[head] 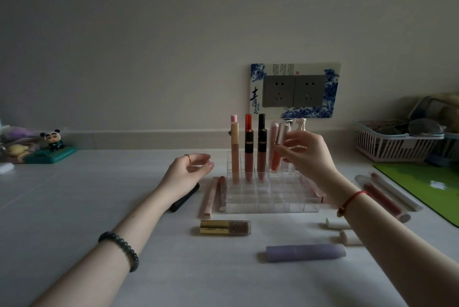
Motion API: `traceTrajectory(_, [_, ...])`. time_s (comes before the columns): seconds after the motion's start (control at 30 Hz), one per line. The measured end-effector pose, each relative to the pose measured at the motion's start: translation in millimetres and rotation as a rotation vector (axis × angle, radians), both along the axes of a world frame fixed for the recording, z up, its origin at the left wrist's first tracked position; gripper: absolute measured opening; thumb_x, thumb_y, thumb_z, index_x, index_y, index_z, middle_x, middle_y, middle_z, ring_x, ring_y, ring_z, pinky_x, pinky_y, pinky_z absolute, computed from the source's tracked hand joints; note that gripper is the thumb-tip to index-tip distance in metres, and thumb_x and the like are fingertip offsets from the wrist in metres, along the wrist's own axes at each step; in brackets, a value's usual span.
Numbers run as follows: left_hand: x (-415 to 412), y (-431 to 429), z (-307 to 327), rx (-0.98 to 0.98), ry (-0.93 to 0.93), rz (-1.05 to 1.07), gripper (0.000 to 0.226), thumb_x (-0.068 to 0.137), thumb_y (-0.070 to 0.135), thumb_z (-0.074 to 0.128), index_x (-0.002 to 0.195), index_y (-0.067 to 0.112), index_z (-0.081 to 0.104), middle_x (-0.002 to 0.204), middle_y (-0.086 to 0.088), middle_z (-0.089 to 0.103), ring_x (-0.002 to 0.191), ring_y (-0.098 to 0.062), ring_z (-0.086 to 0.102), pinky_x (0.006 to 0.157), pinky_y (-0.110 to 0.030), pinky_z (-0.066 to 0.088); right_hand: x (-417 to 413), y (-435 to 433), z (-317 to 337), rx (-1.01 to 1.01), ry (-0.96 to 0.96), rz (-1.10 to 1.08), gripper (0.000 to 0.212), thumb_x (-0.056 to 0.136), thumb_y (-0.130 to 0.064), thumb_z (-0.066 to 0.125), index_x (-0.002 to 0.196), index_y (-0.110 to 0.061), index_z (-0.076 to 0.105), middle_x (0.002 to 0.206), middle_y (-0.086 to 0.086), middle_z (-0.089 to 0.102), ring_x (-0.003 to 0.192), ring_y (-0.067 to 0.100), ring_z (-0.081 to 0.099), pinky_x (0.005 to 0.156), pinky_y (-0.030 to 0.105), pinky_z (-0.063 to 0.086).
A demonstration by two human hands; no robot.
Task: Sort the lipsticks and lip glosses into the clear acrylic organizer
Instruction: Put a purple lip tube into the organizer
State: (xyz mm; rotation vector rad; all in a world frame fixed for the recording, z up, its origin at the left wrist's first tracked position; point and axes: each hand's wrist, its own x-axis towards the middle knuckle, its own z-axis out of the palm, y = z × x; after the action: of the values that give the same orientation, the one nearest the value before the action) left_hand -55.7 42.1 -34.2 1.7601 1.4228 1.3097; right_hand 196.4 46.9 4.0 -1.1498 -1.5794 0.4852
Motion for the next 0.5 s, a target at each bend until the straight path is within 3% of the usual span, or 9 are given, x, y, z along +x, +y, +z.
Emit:
traceTrajectory(0.1, [-2.6,-0.1,-2.0,-0.010,0.015,0.006,0.028,0.084,0.027,0.061,0.111,0.020,0.060,0.103,0.010,0.061,0.096,-0.005,0.057,0.086,-0.021,0.038,-0.8,2.4,-5.4,0.001,-0.057,-0.031,0.022,0.072,-0.010,0.070,0.094,-0.008,0.066,0.084,0.005,0.069,0.077,0.014,0.065,0.076,0.032,0.055])
traceTrajectory(0.23, [-4.8,0.6,-2.8,-0.021,0.014,0.010,0.021,0.084,0.027,0.061,0.105,0.026,0.059,0.101,0.013,0.060,0.090,0.004,0.055,0.078,-0.016,0.038,-3.1,4.1,-11.5,0.010,-0.134,-0.053,0.016,0.072,-0.012,0.070,0.088,-0.013,0.067,0.077,-0.003,0.067,0.071,0.006,0.063,0.072,0.023,0.053])
traceTrajectory(0.4, [-6.0,1.0,-3.2,-0.017,0.014,0.024,0.025,0.084,0.025,0.061,0.109,0.021,0.060,0.105,0.009,0.060,0.097,-0.006,0.057,0.087,-0.021,0.039,-6.3,5.3,-16.7,0.020,-0.189,-0.064,0.017,0.074,-0.012,0.069,0.091,-0.013,0.067,0.076,-0.005,0.064,0.069,0.003,0.060,0.064,0.014,0.047])
traceTrajectory(0.5, [-6.9,0.6,-3.2,-0.011,0.019,0.033,0.022,0.084,0.026,0.061,0.106,0.025,0.060,0.102,0.012,0.061,0.092,0.000,0.056,0.083,-0.019,0.038,-5.7,5.4,-17.2,0.022,-0.193,-0.077,0.018,0.074,-0.012,0.069,0.091,-0.015,0.066,0.072,-0.010,0.061,0.067,-0.001,0.058,0.060,0.009,0.043])
